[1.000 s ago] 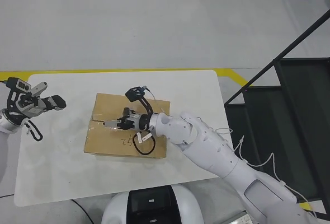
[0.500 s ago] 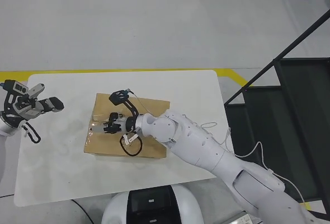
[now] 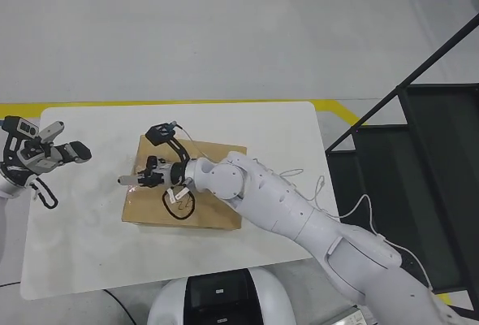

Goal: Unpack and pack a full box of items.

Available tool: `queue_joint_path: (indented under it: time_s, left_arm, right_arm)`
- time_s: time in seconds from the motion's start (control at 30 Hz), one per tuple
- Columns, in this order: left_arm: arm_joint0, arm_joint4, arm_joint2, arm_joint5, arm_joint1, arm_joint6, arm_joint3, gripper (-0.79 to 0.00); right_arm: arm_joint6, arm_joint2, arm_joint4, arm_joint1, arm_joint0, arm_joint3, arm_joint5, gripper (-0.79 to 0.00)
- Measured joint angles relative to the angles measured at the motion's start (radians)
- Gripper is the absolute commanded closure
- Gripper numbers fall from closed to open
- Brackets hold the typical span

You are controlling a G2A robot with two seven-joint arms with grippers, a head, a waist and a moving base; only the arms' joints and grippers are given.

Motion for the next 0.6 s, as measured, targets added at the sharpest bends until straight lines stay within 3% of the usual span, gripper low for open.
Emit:
queue_joint_path:
  time_s: [0.37, 0.6]
  left_arm:
    - [0.013, 0.009, -0.004, 0.005, 0.0, 0.01, -0.024, -0.785]
    - [0.017, 0.01, -0.001, 0.009, -0.002, 0.016, -0.038, -0.785]
  right_arm:
    - [-0.013, -0.004, 0.012, -0.043, 0.025, 0.085, -0.001, -0.785]
    - [-0.026, 0.083, 0.022, -0.018, -0.023, 0.015, -0.055, -0.785]
